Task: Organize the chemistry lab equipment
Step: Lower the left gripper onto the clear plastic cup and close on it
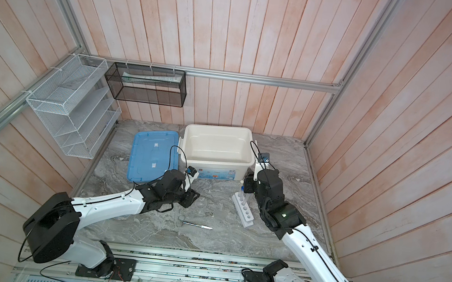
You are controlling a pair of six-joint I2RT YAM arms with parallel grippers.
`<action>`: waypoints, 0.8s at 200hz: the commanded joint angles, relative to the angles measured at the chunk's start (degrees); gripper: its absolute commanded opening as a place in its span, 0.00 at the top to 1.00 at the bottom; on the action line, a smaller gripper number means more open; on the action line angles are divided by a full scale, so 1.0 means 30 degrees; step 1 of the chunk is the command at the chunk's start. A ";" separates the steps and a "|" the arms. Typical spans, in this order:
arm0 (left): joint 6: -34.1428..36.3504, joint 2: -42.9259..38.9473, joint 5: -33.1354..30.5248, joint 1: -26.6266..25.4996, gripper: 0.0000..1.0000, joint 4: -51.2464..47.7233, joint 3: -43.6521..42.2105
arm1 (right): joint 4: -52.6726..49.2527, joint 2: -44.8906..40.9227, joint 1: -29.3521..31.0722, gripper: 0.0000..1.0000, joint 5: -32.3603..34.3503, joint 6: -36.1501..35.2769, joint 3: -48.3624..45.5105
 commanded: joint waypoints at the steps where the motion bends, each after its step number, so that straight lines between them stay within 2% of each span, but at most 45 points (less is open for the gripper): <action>1: -0.0427 0.0921 -0.1161 -0.0312 0.56 -0.1446 0.1061 | 0.0276 -0.0235 0.0067 0.62 -0.0123 -0.0368 -0.0184; 60: 0.0163 0.3125 -0.1780 -0.1012 0.57 -0.3371 0.3044 | 0.0644 -0.0798 -0.0195 0.62 -0.0282 -0.0405 -0.0993; 160: 0.1992 0.4934 -0.1539 -0.1378 0.63 -0.4593 0.4107 | 0.1055 -0.1684 -0.0704 0.62 -0.0667 -0.0141 -0.2141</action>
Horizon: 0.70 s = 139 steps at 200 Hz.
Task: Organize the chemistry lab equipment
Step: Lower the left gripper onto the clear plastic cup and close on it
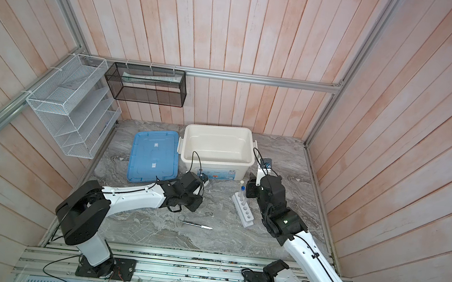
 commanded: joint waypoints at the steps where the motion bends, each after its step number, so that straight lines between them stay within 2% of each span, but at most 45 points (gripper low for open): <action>1: 0.0585 0.0583 -0.0081 -0.0103 0.63 -0.0586 0.0531 | 0.0384 -0.0357 -0.0120 0.62 -0.0265 0.0078 -0.0261; 89: 0.0731 0.1127 0.0117 -0.0147 0.84 -0.1020 0.1180 | 0.0560 -0.1033 -0.0439 0.62 -0.0269 0.0195 -0.0895; 139: 0.0718 0.1143 0.0175 -0.0175 0.90 -0.1033 0.1153 | 0.0501 -0.1416 -0.0497 0.62 -0.0183 0.0253 -0.1120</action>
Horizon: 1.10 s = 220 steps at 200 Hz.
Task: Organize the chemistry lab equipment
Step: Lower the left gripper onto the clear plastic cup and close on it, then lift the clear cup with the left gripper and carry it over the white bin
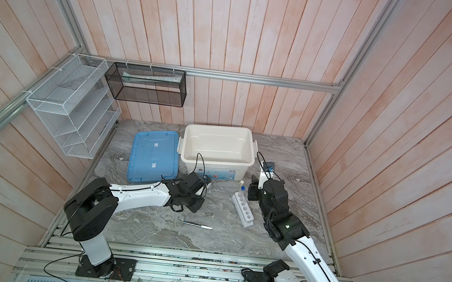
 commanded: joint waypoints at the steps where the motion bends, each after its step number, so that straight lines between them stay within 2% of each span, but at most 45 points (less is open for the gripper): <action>1: 0.0106 0.0327 0.0143 -0.0102 0.90 -0.0239 0.0440 | 0.0188 -0.0390 -0.0144 0.62 -0.0030 0.0203 -0.0245; 65: 0.1341 -0.0567 0.0403 -0.0102 0.95 -0.1662 0.1671 | 0.0130 -0.0771 -0.0211 0.62 0.0027 0.0276 -0.0532; 103: 0.3906 -0.2095 -0.0002 -0.0037 0.95 -0.4179 0.3378 | 0.0129 -0.0946 -0.0340 0.62 -0.0031 0.0203 -0.0705; 167: 0.7136 -0.3611 0.1026 0.2078 0.95 -0.8683 1.0239 | 0.0732 -0.1057 -0.0614 0.62 -0.0702 0.0114 -0.0974; 205: 0.9087 -0.2536 0.1960 0.3413 0.95 -0.9004 1.3837 | 0.1126 -0.0876 -0.0888 0.62 -0.1586 0.0050 -0.0941; 220: 0.9709 -0.1562 0.2866 0.4194 0.92 -0.9219 1.5728 | 0.1151 -0.0774 -0.0998 0.62 -0.1793 -0.0103 -0.0728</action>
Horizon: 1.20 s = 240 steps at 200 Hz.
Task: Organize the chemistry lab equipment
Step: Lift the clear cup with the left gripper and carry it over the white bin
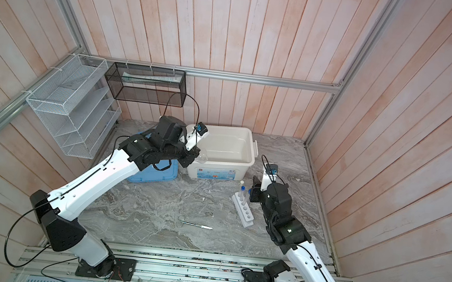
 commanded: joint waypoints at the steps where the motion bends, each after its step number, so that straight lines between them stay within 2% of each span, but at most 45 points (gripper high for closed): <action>1: 0.1847 0.1448 0.1459 0.0899 0.92 -0.0993 0.2348 | 0.0527 0.0087 -0.0222 0.62 -0.0734 -0.0104 0.0045; 33: 0.3041 0.4552 0.4359 0.2325 0.92 -0.1485 0.7777 | 0.1112 -0.0211 -0.0371 0.63 -0.1065 0.0229 -0.0273; 55: 0.4476 0.8143 0.4585 0.2830 0.92 -0.3312 1.3252 | 0.1129 -0.0328 -0.0387 0.63 -0.1065 0.0449 -0.0407; 70: 0.5214 1.0247 0.4194 0.3235 0.92 -0.4122 1.5763 | 0.1200 -0.0495 -0.0403 0.63 -0.1080 0.0582 -0.0521; 105: 0.6840 1.1387 0.3207 0.3611 0.94 -0.2728 1.3610 | 0.1336 -0.0516 -0.0405 0.63 -0.1164 0.0832 -0.0660; 139: 0.7556 1.3160 0.2527 0.3702 0.94 -0.3009 1.3846 | 0.1806 0.0006 -0.0431 0.63 -0.1653 0.1106 -0.0779; 240: 0.8971 1.5642 0.3540 0.3682 0.94 -0.2218 1.3332 | 0.2802 0.0806 -0.0433 0.63 -0.2498 0.1770 -0.1388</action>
